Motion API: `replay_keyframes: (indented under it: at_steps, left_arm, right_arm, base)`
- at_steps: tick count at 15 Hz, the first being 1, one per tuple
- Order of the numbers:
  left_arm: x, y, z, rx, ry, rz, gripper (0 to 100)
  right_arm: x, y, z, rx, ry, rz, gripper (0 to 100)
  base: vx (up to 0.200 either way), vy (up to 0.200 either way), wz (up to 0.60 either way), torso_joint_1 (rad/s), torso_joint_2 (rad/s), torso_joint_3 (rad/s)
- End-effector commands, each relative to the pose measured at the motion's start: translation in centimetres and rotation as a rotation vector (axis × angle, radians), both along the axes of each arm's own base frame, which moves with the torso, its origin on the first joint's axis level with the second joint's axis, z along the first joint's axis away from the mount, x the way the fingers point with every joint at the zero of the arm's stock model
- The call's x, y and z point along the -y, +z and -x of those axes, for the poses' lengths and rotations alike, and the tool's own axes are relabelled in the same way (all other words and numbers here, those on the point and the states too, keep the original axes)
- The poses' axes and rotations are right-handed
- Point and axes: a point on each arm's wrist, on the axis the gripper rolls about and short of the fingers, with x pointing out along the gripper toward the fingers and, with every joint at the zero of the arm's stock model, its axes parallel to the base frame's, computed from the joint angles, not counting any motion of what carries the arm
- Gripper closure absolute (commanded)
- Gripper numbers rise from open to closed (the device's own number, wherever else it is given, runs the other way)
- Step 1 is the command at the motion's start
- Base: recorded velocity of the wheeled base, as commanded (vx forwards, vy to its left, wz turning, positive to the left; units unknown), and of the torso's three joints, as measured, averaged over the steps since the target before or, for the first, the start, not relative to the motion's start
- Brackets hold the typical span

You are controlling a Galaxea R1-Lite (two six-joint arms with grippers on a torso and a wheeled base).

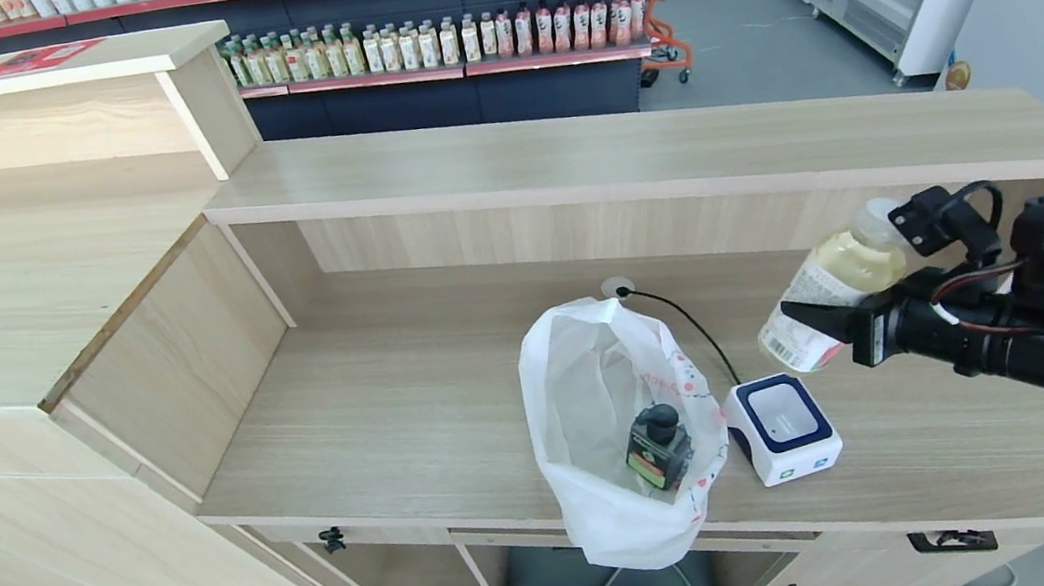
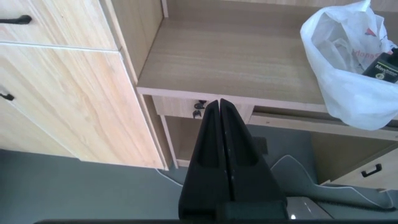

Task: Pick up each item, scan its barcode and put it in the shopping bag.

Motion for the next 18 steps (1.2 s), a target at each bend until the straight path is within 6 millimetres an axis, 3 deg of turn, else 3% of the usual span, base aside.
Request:
replay_keyframes:
  at_steps: [1,3,9,11,18]
  left_arm:
    - [0.0,0.0,0.0,0.000,0.000,0.000,100]
    - [0.0,0.0,0.0,0.000,0.001,0.000,100]
    - [0.0,0.0,0.0,-0.002,0.000,0.000,100]
    - [0.0,0.0,0.0,0.000,0.000,0.000,100]
    - [0.0,0.0,0.0,0.000,0.000,0.000,100]
  right_arm:
    - [-1.2,-2.8,-1.6,-0.037,0.040,0.006,100]
    - [-1.7,-4.5,-2.8,0.012,0.117,0.007,100]
    - [-6.0,-8.9,-6.4,0.058,0.272,0.037,100]
    - [-6.9,-9.4,-7.1,0.064,0.316,0.033,100]
    - [-7.4,-10.7,-10.3,0.111,0.331,0.031,100]
  base:
    - [0.000,0.000,0.00,0.000,0.00,0.000]
    - [0.000,0.000,0.00,0.000,0.00,0.000]
    - [0.000,0.000,0.00,0.000,0.00,0.000]
    - [0.000,0.000,0.00,0.000,0.00,0.000]
    - [0.000,0.000,0.00,0.000,0.00,0.000]
